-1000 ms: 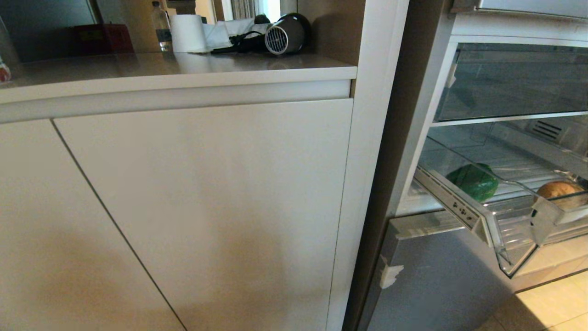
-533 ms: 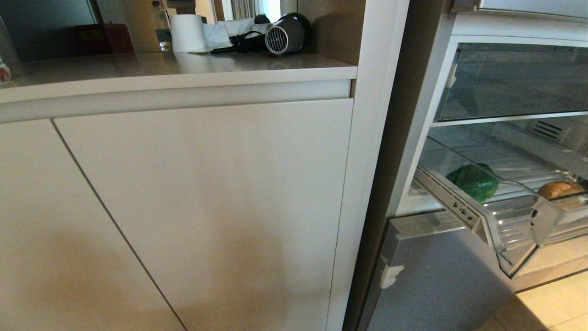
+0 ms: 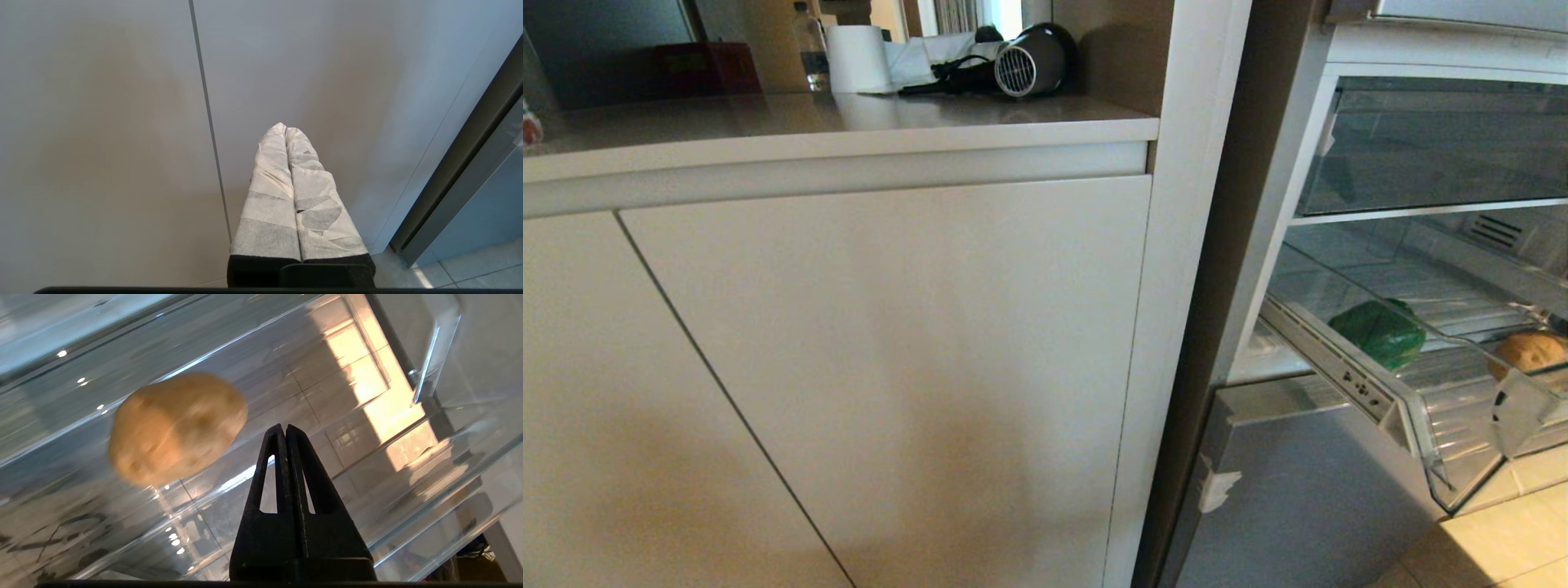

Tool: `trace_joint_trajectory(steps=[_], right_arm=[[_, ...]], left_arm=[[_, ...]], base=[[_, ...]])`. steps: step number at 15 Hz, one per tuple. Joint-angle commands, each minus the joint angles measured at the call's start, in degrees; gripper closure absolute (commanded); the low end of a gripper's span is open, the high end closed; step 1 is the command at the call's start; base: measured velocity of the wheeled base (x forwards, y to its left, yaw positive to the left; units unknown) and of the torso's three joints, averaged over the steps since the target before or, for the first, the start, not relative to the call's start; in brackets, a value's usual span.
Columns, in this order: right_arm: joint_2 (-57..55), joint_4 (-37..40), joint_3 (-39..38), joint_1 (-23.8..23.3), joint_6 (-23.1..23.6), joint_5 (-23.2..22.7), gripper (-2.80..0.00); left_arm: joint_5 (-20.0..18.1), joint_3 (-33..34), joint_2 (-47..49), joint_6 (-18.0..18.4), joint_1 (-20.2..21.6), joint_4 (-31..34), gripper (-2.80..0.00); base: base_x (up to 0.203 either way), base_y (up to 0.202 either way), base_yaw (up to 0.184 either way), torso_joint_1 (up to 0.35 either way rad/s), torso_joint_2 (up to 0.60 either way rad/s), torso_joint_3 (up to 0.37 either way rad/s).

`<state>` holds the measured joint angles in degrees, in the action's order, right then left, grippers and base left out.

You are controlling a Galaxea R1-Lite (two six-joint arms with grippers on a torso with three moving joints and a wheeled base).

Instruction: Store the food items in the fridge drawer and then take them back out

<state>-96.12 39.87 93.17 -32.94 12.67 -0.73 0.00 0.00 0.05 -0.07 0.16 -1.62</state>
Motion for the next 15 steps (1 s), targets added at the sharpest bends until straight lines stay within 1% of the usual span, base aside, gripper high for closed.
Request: trace_joint_trajectory(steps=[1,3,4,6,9,10,11,12,15], right_arm=[[3.2,0.4,-2.0,-0.1,0.1,0.0,0.00],[4.5,0.2,-2.4,-0.1,0.1,-0.3,0.00],[4.3,0.1,-2.0,0.0,0.0,-1.3,0.00],[4.1,-1.2,-1.3,0.3,-0.4,-5.3,0.00],[3.9,-4.6,-1.6,1.3,-0.7,-6.9,0.00],[4.0,-6.2,-1.9,1.4,-1.0,-8.8,0.00],[4.0,-6.8,-2.0,1.6,-2.2,-10.3,0.00],[3.6,-6.9,-2.0,1.7,-2.5,-11.2,0.00],[0.7,-6.9,-1.6,3.0,-3.1,-11.5,0.00]], left_arm=[[0.0,0.6,0.0,0.0,0.0,0.0,0.00],[0.0,0.6,0.0,0.0,0.0,0.0,0.00],[0.0,0.6,0.0,0.0,0.0,0.0,0.00],[0.0,0.6,0.0,0.0,0.0,0.0,0.00],[0.0,0.6,0.0,0.0,0.0,0.0,0.00],[0.0,0.6,0.0,0.0,0.0,0.0,0.00],[0.0,0.6,0.0,0.0,0.0,0.0,0.00],[0.0,0.6,0.0,0.0,0.0,0.0,0.00],[0.0,0.6,0.0,0.0,0.0,0.0,0.00]], base=[[0.000,0.000,0.000,0.000,0.00,0.000],[0.000,0.000,0.000,0.000,0.00,0.000],[0.000,0.000,0.000,0.000,0.00,0.000],[0.000,0.000,0.000,0.000,0.00,0.000],[0.000,0.000,0.000,0.000,0.00,0.000],[0.000,0.000,0.000,0.000,0.00,0.000],[0.000,0.000,0.000,0.000,0.00,0.000],[0.000,0.000,0.000,0.000,0.00,0.000],[0.000,0.000,0.000,0.000,0.00,0.000]])
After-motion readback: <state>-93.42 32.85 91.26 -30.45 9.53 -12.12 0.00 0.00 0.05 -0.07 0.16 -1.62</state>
